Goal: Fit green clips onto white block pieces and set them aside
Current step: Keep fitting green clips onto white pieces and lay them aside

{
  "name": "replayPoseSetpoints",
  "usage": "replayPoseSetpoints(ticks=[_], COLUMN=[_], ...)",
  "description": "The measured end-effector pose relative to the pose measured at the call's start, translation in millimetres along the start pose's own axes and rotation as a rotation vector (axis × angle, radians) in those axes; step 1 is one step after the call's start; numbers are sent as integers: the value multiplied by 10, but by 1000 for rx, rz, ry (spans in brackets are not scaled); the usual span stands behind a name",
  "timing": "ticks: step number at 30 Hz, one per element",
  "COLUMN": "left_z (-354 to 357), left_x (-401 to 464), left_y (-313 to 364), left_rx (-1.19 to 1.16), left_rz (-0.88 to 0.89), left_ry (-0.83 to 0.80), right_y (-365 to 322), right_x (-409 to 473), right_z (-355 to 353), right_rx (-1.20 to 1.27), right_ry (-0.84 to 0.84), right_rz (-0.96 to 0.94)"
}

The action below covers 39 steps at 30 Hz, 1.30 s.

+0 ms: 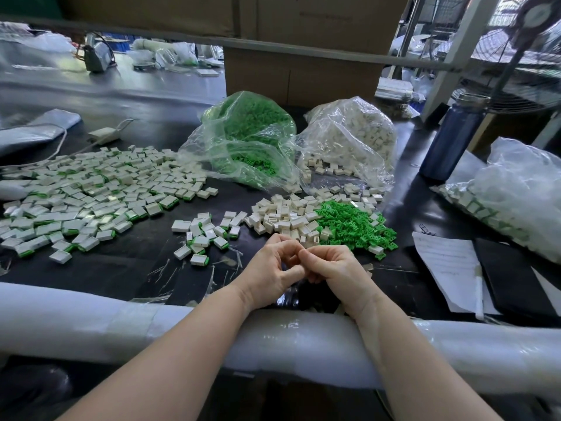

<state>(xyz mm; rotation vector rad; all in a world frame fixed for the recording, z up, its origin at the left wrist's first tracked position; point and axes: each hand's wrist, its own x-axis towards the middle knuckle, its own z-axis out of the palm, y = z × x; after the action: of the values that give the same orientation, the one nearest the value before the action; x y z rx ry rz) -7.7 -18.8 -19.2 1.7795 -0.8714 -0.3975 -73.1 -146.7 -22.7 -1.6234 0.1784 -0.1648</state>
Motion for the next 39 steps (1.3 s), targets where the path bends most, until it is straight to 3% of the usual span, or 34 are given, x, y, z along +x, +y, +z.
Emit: replayPoseSetpoints(ticks=[24,29,35,39], left_z=[20,9,-30,-40], left_x=[-9,-6,25,23], left_y=[3,11,-37,-74], left_rx=[34,-38,-116,-292], left_rz=[20,13,-25,-69], left_ry=[-22,3,160,176], right_y=[-43,-50,-58,-68], right_x=[-33,-35,-30,-42], right_z=[23,43,24,15], right_rx=[73,100,198,165], right_ry=[48,23,85,89], right_rz=[36,3,-3,-3])
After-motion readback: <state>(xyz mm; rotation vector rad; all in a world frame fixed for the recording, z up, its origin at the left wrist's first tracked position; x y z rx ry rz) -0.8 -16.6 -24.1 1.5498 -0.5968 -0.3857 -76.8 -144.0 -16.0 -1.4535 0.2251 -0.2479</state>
